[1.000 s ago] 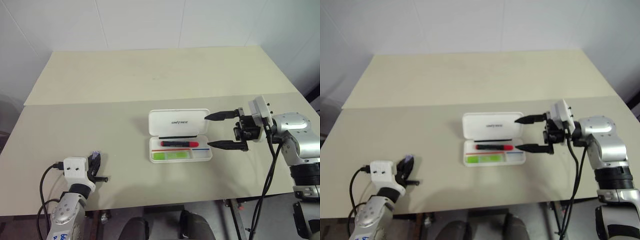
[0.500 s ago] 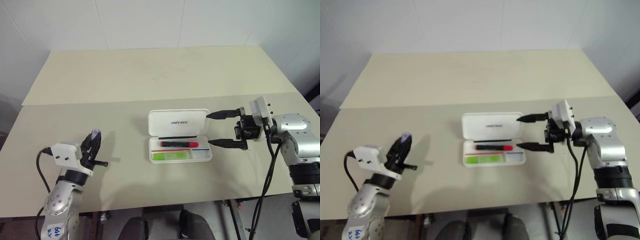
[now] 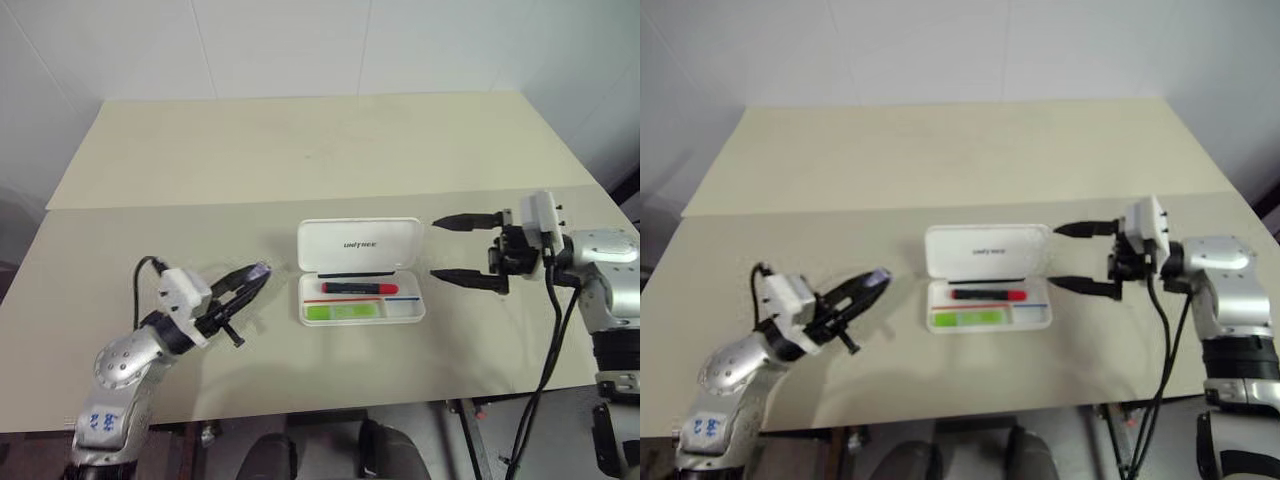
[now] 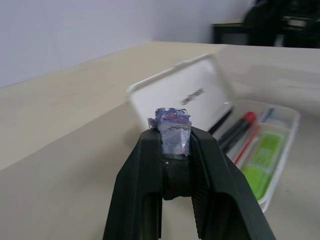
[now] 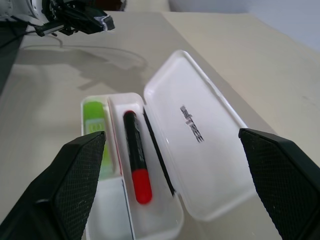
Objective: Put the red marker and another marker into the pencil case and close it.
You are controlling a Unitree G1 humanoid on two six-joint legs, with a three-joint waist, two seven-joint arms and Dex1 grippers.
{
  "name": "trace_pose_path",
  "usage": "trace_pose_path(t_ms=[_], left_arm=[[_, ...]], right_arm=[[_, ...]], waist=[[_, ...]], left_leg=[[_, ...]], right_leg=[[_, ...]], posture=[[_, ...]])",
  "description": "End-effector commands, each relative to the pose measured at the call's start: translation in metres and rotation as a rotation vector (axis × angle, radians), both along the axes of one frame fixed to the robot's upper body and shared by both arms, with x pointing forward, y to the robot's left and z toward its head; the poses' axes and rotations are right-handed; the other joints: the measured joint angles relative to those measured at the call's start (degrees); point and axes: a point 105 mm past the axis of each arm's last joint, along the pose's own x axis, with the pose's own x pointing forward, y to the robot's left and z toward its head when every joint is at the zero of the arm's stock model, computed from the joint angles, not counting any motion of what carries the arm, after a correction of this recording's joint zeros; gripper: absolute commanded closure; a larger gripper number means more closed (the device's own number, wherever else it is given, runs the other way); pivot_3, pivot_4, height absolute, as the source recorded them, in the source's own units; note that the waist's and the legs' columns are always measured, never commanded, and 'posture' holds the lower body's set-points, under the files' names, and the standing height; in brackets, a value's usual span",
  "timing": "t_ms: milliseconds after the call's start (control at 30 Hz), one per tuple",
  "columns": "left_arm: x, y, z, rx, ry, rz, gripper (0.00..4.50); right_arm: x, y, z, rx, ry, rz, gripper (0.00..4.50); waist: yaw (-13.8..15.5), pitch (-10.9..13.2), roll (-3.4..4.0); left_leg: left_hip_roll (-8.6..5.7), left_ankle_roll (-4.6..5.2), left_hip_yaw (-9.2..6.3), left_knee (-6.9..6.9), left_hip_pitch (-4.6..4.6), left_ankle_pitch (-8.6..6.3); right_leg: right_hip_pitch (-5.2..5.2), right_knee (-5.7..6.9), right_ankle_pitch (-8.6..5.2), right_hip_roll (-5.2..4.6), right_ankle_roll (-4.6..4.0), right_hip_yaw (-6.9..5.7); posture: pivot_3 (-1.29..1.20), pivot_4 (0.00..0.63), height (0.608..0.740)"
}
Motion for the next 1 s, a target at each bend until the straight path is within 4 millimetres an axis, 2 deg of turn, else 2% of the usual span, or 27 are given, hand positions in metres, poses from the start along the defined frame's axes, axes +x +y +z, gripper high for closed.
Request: trace_pose_path(t_ms=[33, 200, 267, 567, 1000], left_arm=[[0.007, -0.024, 0.004, 0.018, -0.014, -0.121, 4.10], [0.012, -0.055, 0.007, 0.015, -0.008, -0.255, 4.10], [0.011, -0.061, 0.008, 0.011, -0.009, -0.283, 4.10], [0.020, -0.113, 0.004, 0.026, 0.025, -0.421, 4.10], [0.021, -0.152, -0.006, 0.077, 0.076, -0.573, 4.10]], right_arm=[[-0.007, -0.012, 0.011, -0.009, -0.057, -0.043, 0.00], [-0.013, -0.018, 0.011, -0.014, -0.057, -0.073, 0.00], [-0.015, -0.020, 0.011, -0.015, -0.057, -0.081, 0.00], [-0.026, -0.026, 0.009, -0.023, -0.046, -0.124, 0.00], [-0.039, -0.030, 0.008, -0.028, -0.031, -0.160, 0.00]], waist=[[0.0, 0.0, 0.00], [-0.2, 0.0, 0.00], [-0.2, 0.0, 0.00], [0.4, 0.0, -0.04], [0.6, 0.0, -0.05]], left_leg=[[0.01, 0.00, 0.03, 0.00, -0.01, 0.00], [0.01, 0.00, 0.11, 0.00, 0.01, 0.00], [0.03, 0.00, 0.12, 0.00, 0.02, 0.00], [0.02, 0.00, 0.12, 0.13, 0.00, 0.01], [0.03, 0.01, 0.12, 0.14, 0.00, 0.01]], right_leg=[[-0.01, -0.01, 0.00, 0.00, 0.00, 0.00], [-0.02, -0.01, 0.01, 0.00, 0.03, -0.09], [-0.01, -0.01, 0.01, 0.00, 0.03, -0.14], [0.08, -0.03, 0.05, -0.02, 0.08, -0.17], [0.07, -0.04, 0.05, 0.01, 0.08, -0.17]], posture=[[0.00, 0.150, 0.740], [0.00, 0.150, 0.740], [0.00, 0.150, 0.740], [0.00, 0.150, 0.740], [0.00, 0.150, 0.740]])
